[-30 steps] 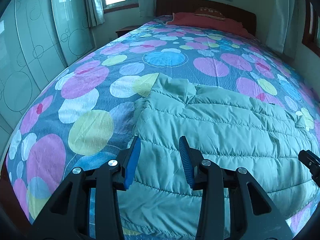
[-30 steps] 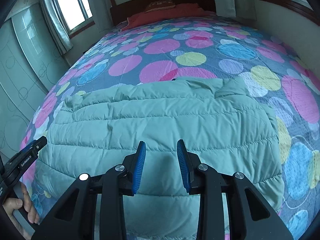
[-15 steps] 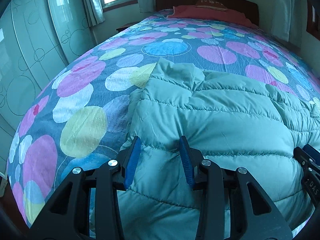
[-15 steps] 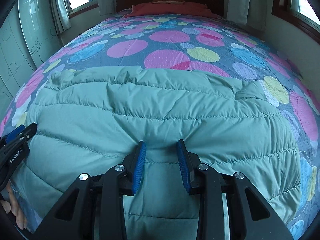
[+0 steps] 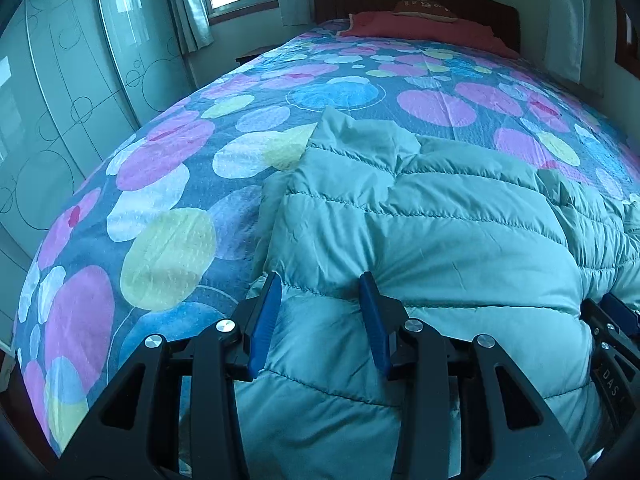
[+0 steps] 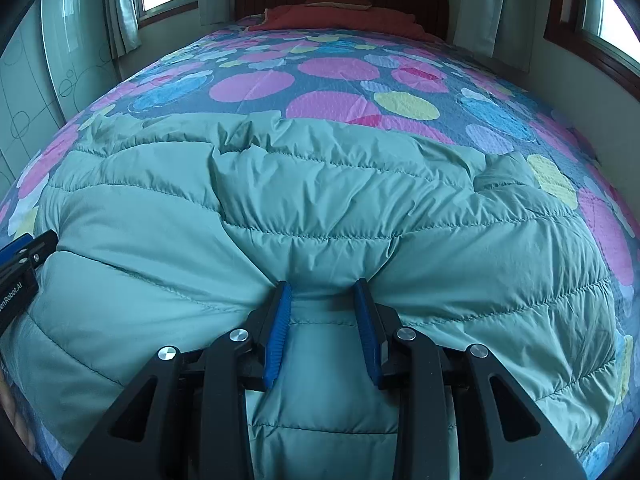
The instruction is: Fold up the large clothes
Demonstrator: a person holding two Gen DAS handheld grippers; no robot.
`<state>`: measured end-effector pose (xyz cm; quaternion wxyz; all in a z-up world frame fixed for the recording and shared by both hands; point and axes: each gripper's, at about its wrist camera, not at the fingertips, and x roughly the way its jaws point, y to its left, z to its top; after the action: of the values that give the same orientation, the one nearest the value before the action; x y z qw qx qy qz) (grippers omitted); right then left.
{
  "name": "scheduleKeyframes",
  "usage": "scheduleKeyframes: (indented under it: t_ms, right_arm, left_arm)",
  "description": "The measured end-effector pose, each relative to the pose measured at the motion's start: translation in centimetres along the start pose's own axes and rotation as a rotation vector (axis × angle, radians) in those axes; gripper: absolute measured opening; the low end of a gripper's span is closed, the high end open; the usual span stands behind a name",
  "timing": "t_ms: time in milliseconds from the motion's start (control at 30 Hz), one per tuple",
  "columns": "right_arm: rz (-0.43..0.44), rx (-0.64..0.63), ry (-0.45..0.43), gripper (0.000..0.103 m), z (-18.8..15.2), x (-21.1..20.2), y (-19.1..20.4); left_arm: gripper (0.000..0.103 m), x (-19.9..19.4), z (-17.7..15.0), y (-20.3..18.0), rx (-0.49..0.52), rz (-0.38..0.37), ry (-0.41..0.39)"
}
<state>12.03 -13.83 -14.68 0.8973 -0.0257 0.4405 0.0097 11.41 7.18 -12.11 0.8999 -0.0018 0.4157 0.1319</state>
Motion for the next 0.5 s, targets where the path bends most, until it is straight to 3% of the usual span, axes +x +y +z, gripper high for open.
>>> scheduleKeyframes:
  t_ms: [100, 167, 300, 400, 500]
  right_arm:
    - [-0.005, -0.004, -0.004, 0.033, 0.0, 0.1, 0.0]
    - [-0.003, -0.002, -0.007, 0.033, 0.0, 0.1, 0.0]
    - [-0.004, -0.002, -0.011, 0.033, -0.1, 0.1, -0.1]
    - [-0.003, -0.001, -0.012, 0.033, -0.1, 0.0, -0.1]
    - [-0.004, -0.002, -0.012, 0.033, -0.1, 0.0, -0.1]
  left_arm:
    - [0.043, -0.4, 0.2, 1.1, -0.026, -0.005, 0.010]
    - [0.050, -0.5, 0.3, 1.8, -0.040, 0.006, 0.010]
    - [0.050, -0.4, 0.4, 3.1, -0.068, 0.023, 0.021]
    - [0.061, -0.4, 0.4, 3.9, -0.092, 0.047, 0.030]
    - [0.063, -0.1, 0.3, 4.6, -0.119, 0.033, 0.052]
